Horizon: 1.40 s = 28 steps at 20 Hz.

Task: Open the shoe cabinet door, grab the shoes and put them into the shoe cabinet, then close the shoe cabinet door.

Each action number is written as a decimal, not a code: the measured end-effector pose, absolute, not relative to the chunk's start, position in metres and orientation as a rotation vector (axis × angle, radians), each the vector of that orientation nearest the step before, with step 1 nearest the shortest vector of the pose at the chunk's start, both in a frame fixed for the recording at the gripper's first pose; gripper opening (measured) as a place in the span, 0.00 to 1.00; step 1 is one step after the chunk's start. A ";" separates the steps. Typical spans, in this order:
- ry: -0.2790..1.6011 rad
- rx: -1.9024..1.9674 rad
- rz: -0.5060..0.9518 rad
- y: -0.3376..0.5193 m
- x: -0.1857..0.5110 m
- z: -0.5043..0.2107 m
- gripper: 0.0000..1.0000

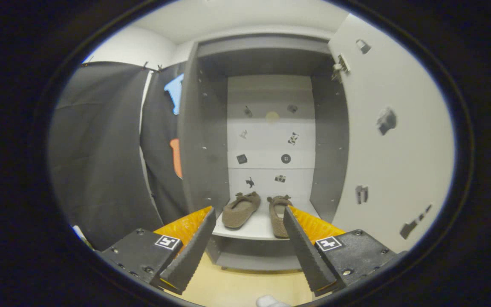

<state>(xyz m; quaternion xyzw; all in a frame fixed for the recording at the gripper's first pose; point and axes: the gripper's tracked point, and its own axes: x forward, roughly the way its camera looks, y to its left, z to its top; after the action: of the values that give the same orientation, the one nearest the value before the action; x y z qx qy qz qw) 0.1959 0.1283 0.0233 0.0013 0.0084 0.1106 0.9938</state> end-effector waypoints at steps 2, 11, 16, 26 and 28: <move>0.001 -0.007 0.221 0.116 0.155 0.024 1.00; 0.030 0.019 0.173 0.021 0.011 -0.006 1.00; 0.029 0.063 0.026 -0.072 -0.019 -0.018 1.00; 0.031 0.098 0.030 -0.200 0.016 -0.015 0.99; 0.054 0.085 0.079 -0.203 0.039 -0.019 1.00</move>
<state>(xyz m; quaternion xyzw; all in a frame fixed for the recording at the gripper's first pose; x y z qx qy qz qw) 0.0390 -0.2030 -0.0187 0.0424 0.0268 0.0395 0.9980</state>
